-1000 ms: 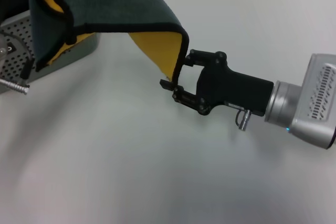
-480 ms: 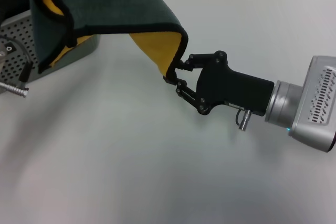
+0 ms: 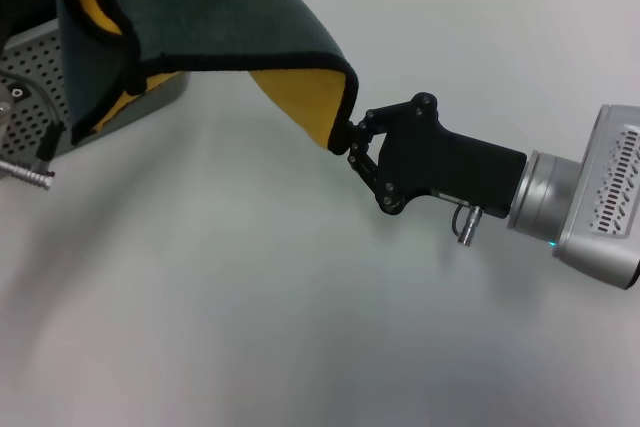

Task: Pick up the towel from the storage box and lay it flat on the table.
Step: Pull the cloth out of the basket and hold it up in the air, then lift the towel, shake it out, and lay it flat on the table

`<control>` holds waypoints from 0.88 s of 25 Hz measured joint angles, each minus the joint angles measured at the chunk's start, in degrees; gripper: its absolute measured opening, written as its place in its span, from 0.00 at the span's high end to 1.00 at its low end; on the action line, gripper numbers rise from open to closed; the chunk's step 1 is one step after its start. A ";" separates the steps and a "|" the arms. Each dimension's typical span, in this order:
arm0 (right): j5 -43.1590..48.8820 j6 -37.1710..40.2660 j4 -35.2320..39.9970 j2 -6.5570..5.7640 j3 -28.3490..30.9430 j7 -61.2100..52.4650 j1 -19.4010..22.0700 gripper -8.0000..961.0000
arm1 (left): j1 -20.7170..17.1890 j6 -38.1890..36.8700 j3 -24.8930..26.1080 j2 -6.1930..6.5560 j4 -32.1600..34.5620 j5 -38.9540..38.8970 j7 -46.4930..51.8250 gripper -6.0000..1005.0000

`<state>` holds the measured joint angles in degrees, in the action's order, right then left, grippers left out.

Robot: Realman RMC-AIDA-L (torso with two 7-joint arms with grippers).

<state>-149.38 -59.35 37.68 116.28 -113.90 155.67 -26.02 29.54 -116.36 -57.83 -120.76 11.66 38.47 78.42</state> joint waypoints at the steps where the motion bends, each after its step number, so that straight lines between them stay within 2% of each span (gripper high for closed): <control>1: 0.00 0.00 0.00 0.00 0.00 0.00 -0.03 0.96 | -0.05 0.03 -0.03 0.00 -0.12 0.08 -0.01 0.97; 10: 0.12 -2.42 0.10 0.00 1.07 0.61 -0.20 0.98 | -0.48 0.49 -0.58 0.23 -2.66 0.20 -0.59 0.96; 16: 0.24 -10.56 2.17 -0.27 7.90 -0.19 2.26 0.98 | -3.95 3.04 -0.62 0.45 -4.45 1.18 -6.85 0.96; 22: 1.11 -13.82 10.61 -0.77 13.97 -3.39 5.42 0.98 | -5.45 10.69 -0.63 0.54 -4.46 10.58 -11.03 0.92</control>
<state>-148.27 -73.17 48.28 115.50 -99.93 152.28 -20.60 24.09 -105.67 -58.46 -120.22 7.20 49.05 67.39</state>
